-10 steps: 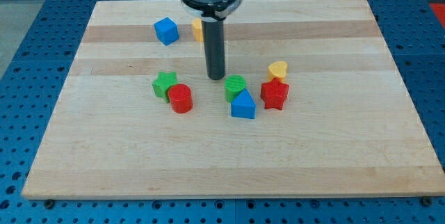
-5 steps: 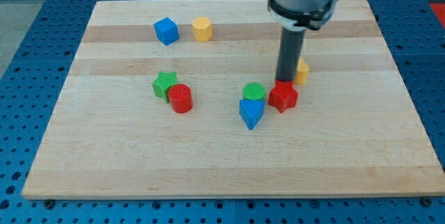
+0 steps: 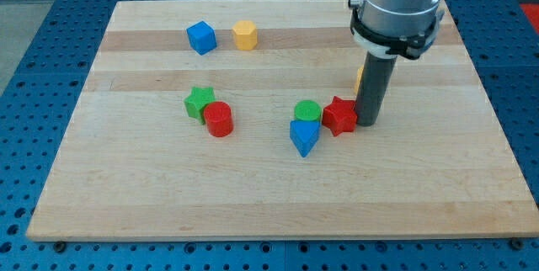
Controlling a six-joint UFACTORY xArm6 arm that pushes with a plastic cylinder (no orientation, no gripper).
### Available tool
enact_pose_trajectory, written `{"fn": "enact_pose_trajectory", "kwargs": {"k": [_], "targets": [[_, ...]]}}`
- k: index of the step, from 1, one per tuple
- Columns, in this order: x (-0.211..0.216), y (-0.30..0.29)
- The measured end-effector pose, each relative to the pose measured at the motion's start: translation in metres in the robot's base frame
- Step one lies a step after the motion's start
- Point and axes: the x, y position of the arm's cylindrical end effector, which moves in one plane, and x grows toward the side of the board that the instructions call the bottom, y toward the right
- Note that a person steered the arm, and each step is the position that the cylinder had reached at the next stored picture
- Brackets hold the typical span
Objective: Make a group of green and red blocks at the top left side of the blue triangle
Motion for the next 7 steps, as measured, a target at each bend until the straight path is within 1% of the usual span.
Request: {"fn": "enact_pose_trajectory", "kwargs": {"k": [1, 2, 7], "targets": [[0.001, -0.030], [0.015, -0.058], [0.019, -0.097]]}}
